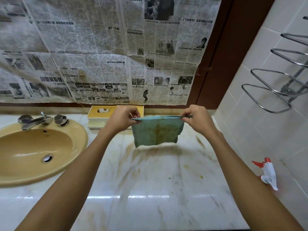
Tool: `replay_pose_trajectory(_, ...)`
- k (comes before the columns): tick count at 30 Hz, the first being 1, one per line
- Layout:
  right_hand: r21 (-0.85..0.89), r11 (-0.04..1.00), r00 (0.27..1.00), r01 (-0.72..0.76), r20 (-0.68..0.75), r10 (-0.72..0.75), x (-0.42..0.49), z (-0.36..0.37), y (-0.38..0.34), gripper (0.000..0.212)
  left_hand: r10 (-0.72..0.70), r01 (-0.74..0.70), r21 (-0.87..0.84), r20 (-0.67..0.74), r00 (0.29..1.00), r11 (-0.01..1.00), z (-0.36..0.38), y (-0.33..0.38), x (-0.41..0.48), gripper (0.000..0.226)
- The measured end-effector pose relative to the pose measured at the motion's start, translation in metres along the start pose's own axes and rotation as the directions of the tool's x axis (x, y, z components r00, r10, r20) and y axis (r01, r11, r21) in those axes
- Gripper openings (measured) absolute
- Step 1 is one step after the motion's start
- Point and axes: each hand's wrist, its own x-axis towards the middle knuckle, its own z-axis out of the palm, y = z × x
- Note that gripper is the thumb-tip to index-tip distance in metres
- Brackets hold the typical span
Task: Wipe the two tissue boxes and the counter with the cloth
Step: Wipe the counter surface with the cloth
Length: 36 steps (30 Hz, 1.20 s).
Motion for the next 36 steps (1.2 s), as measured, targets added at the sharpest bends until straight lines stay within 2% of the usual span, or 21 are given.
replay_pose_trajectory(3, 0.042, 0.997, 0.998, 0.062, -0.024, -0.061, -0.032, 0.016, 0.012, 0.01, 0.08, -0.081, -0.003, -0.05, 0.996, 0.997, 0.014, -0.002, -0.036, 0.028)
replay_pose_trajectory(6, 0.037, 0.994, 0.994, 0.105, 0.021, -0.106, -0.088, 0.047, 0.021, 0.01, 0.101, -0.1, 0.025, -0.024, 0.995, 0.995, 0.054, -0.016, -0.091, 0.029)
replay_pose_trajectory(10, -0.033, 0.993, 0.964, 0.112, 0.246, -0.1, -0.166, 0.114, 0.04, 0.023, 0.062, -0.079, 0.091, 0.172, 0.983, 0.993, 0.118, -0.042, -0.166, 0.029)
replay_pose_trajectory(14, -0.096, 0.99, 0.925, 0.103, 0.376, -0.059, -0.217, 0.154, 0.048, 0.027, -0.005, -0.051, 0.171, 0.307, 0.952, 0.984, 0.15, -0.061, -0.208, 0.022)
replay_pose_trajectory(16, -0.124, 0.988, 0.917, 0.09, 0.398, -0.033, -0.229, 0.159, 0.044, 0.029, -0.036, -0.024, 0.207, 0.283, 0.959, 0.978, 0.153, -0.062, -0.216, 0.021)
replay_pose_trajectory(18, -0.151, 0.986, 0.914, 0.07, 0.406, -0.003, -0.229, 0.157, 0.038, 0.031, -0.132, 0.094, 0.185, 0.204, 0.97, 0.978, 0.154, -0.057, -0.214, 0.024)
replay_pose_trajectory(20, -0.163, 0.986, 0.937, 0.045, 0.348, 0.014, -0.222, 0.16, 0.035, 0.028, -0.207, 0.179, 0.188, 0.142, 0.968, 0.966, 0.159, -0.05, -0.207, 0.025)
replay_pose_trajectory(21, -0.165, 0.986, 0.952, 0.029, 0.304, 0.023, -0.217, 0.162, 0.035, 0.024, -0.222, 0.186, 0.224, 0.146, 0.964, 0.957, 0.163, -0.051, -0.202, 0.03)
replay_pose_trajectory(23, -0.162, 0.987, 0.966, -0.022, 0.253, 0.063, -0.207, 0.168, 0.032, 0.022, -0.28, 0.197, 0.298, 0.266, 0.922, 0.934, 0.167, -0.054, -0.193, 0.067)
replay_pose_trajectory(25, -0.217, 0.975, 0.942, -0.039, 0.319, 0.109, -0.201, 0.177, 0.033, 0.036, -0.336, 0.153, 0.415, 0.414, 0.846, 0.897, 0.166, -0.064, -0.188, 0.102)
replay_pose_trajectory(27, -0.269, 0.961, 0.904, -0.06, 0.394, 0.167, -0.204, 0.184, 0.036, 0.051, -0.357, 0.106, 0.475, 0.477, 0.803, 0.874, 0.16, -0.074, -0.186, 0.117)
replay_pose_trajectory(30, -0.279, 0.957, 0.91, -0.083, 0.371, 0.187, -0.218, 0.192, 0.037, 0.057, -0.328, 0.059, 0.48, 0.5, 0.801, 0.875, 0.16, -0.079, -0.193, 0.121)
replay_pose_trajectory(32, -0.29, 0.953, 0.924, -0.092, 0.333, 0.191, -0.222, 0.196, 0.035, 0.059, -0.333, 0.079, 0.468, 0.491, 0.805, 0.88, 0.161, -0.079, -0.193, 0.124)
replay_pose_trajectory(36, -0.193, 0.973, 0.949, -0.127, 0.263, 0.176, -0.229, 0.2, 0.038, 0.054, -0.331, 0.145, 0.408, 0.434, 0.838, 0.901, 0.159, -0.073, -0.199, 0.109)
